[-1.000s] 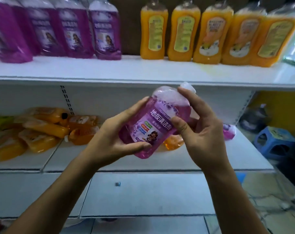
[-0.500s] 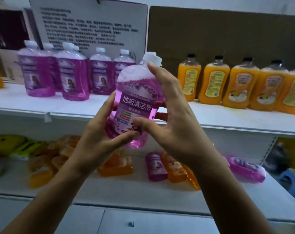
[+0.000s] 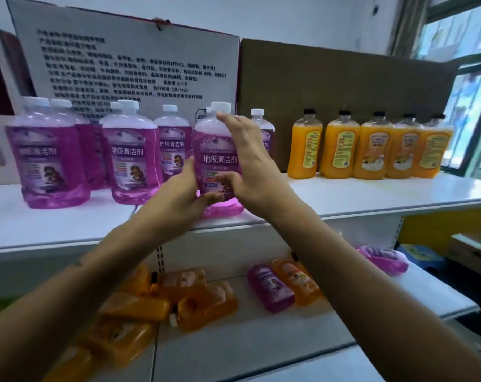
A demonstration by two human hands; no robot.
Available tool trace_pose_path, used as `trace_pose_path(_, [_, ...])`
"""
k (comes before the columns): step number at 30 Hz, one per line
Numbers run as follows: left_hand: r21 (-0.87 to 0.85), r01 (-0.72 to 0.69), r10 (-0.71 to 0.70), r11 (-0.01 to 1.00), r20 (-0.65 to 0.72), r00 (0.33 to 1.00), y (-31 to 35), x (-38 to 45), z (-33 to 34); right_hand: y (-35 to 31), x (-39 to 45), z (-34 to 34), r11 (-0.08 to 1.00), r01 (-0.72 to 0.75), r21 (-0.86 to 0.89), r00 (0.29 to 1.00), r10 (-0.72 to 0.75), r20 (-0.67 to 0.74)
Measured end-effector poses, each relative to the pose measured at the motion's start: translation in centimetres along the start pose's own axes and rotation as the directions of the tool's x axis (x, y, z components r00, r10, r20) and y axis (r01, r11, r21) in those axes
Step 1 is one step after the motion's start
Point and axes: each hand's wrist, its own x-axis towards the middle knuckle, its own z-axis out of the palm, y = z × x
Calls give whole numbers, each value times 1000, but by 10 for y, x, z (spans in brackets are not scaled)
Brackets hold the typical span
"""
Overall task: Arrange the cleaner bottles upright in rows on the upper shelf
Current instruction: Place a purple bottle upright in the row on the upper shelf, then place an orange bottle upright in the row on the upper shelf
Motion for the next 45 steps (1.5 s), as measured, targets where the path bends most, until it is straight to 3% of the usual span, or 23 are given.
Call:
trace_pose_path(5, [333, 53, -69, 942, 38, 997, -24, 3, -12, 4, 19, 23, 996, -65, 54, 998, 66, -6])
trace_pose_path(8, [330, 69, -96, 941, 67, 993, -31, -1, -16, 10, 30, 37, 993, -89, 80, 996, 91, -25])
trace_pose_path(14, [412, 131, -123, 902, -45, 991, -31, -3, -13, 23, 51, 57, 989, -109, 98, 993, 112, -30])
trace_pose_path(24, [375, 113, -124, 920, 5, 992, -23, -7, -18, 28, 62, 70, 988, -145, 48, 989, 144, 17])
trace_pose_path(30, [316, 61, -77, 947, 39, 996, -21, -9, -22, 13, 56, 56, 977, -192, -92, 975, 201, 94])
trace_pose_path(33, [274, -42, 65, 961, -75, 995, -22, -8, -21, 5, 38, 43, 965, -252, -76, 968, 252, -12])
trace_pose_path(38, [131, -253, 281, 958, -273, 920, -3, -23, -20, -6, -18, 19, 957, -289, 6, 954, 288, -87])
trace_pose_path(42, [-84, -362, 324, 928, -296, 899, 33, -46, -2, -13, -78, 7, 927, -335, 168, 892, 369, -262])
trace_pose_path(45, [-277, -440, 388, 855, -224, 894, 48, -65, 29, -12, -129, -1, 889, -370, 270, 812, 451, -372])
